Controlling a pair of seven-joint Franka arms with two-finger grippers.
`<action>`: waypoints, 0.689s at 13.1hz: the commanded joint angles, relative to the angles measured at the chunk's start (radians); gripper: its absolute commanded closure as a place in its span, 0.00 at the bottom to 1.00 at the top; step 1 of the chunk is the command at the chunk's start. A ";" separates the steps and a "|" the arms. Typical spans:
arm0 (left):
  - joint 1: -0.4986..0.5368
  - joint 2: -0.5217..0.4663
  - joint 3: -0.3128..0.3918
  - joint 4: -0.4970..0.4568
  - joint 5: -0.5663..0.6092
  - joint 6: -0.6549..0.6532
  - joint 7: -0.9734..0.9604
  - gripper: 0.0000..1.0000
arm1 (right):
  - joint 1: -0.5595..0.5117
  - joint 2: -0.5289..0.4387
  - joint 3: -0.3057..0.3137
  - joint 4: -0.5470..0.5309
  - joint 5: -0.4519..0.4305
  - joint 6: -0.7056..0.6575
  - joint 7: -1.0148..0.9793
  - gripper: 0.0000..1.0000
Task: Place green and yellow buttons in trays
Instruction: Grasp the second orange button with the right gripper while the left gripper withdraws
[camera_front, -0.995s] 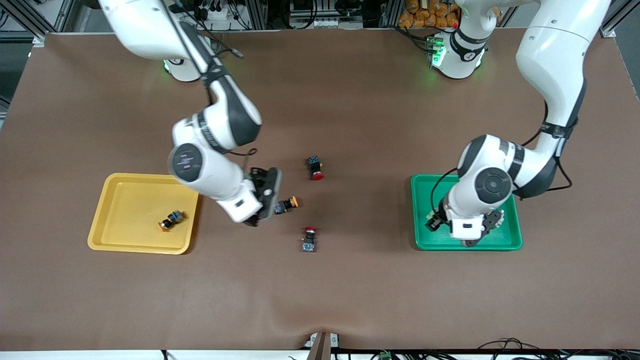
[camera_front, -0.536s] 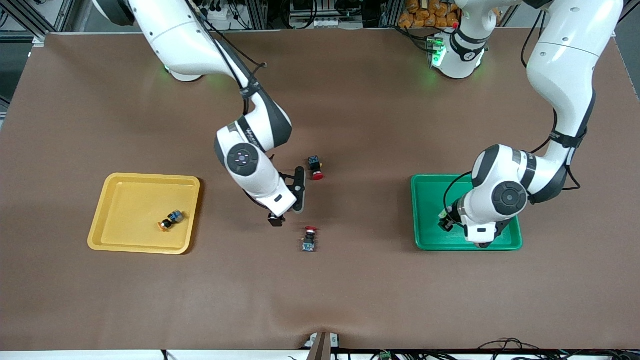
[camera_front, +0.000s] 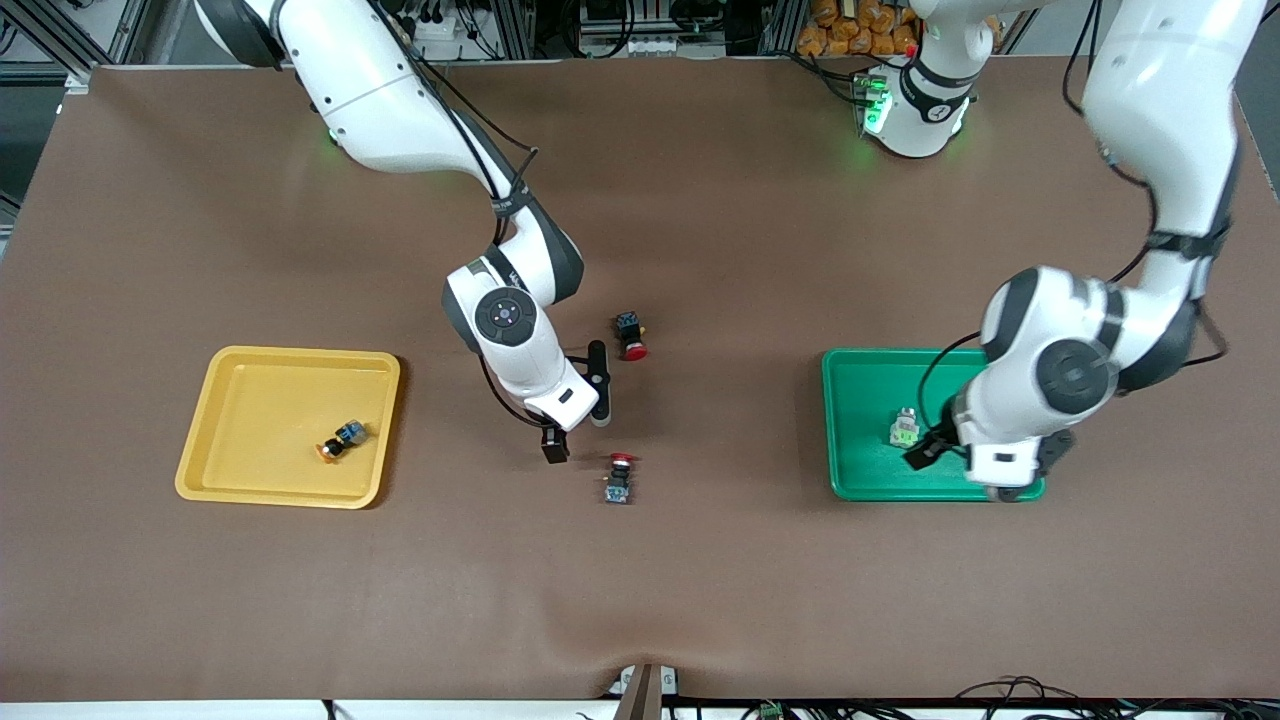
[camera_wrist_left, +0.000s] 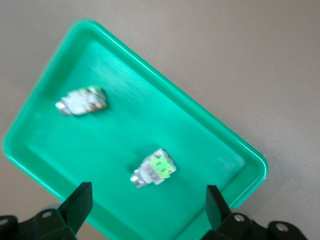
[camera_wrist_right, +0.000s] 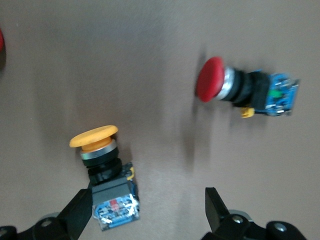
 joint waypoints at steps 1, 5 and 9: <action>0.041 -0.080 -0.019 0.033 -0.006 -0.117 0.155 0.00 | 0.009 0.006 -0.006 -0.007 -0.006 0.006 0.000 0.00; 0.046 -0.106 -0.021 0.207 -0.056 -0.349 0.281 0.00 | 0.038 0.011 -0.006 -0.024 -0.006 0.001 0.077 0.00; 0.064 -0.180 -0.022 0.235 -0.057 -0.374 0.525 0.00 | 0.072 0.009 -0.008 -0.030 -0.006 -0.001 0.173 0.00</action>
